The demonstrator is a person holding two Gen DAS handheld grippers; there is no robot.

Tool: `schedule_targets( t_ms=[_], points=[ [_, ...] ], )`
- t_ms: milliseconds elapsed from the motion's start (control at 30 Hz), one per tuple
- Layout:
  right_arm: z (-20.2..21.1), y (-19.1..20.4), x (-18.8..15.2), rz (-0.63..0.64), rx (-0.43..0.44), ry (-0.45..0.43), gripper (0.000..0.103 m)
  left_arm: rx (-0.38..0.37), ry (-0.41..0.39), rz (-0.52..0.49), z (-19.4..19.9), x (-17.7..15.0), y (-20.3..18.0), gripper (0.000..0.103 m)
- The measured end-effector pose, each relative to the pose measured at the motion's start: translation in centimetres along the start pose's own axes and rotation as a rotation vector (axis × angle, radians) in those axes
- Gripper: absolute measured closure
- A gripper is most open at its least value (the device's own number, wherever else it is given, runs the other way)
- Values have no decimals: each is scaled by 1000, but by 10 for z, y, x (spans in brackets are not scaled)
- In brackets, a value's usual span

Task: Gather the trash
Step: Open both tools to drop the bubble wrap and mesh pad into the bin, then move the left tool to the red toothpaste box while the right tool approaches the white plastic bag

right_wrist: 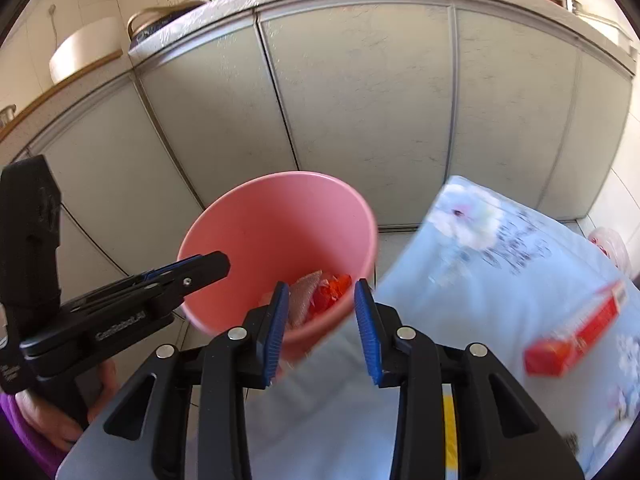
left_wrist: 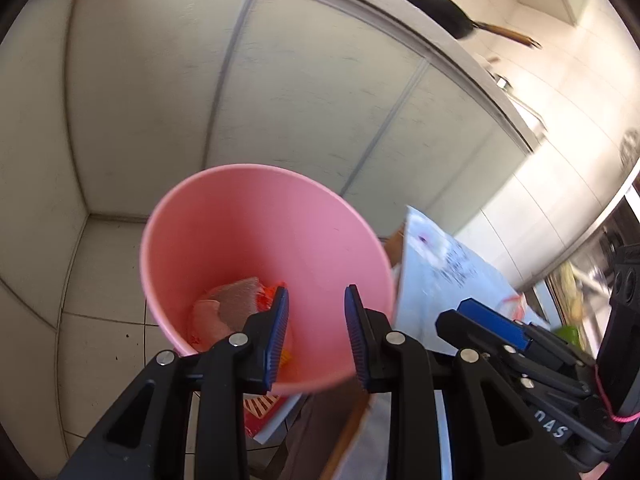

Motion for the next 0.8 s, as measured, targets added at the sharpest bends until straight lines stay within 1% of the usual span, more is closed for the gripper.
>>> schedule_targets(
  t_ms=[167, 300, 367, 533, 567, 633, 733, 800],
  points=[
    [41, -20, -23, -48, -11, -23, 68, -36, 8, -108, 13, -16, -35, 75],
    [84, -37, -48, -78, -35, -65, 68, -95, 32, -155, 22, -32, -57, 75],
    [105, -47, -63, -99, -70, -100, 68, -111, 45, -181, 25, -40, -65, 75],
    [152, -88, -100, -205, -174, -160, 68, -126, 77, -245, 27, -61, -87, 75],
    [161, -98, -111, -232, -201, -160, 68, -126, 82, -262, 27, -64, -92, 75],
    [171, -111, -125, -268, -222, -152, 68, -139, 93, -293, 27, -70, -101, 75],
    [187, -128, -150, -309, -289, -150, 68, -149, 102, -326, 27, -79, -113, 75],
    [194, -132, -158, -339, -290, -154, 68, -168, 116, -328, 28, -84, -118, 75]
  ],
)
Point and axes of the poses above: each gripper's, at about its wrist camera, not at the fingertips, and z roughly against the way its jaws point, y to its left, x to its top, the point moved 1 cm from there along -z, roughly the way its jaws point, and after that the axes turned 1 degree about z, right-handed, at the moved point
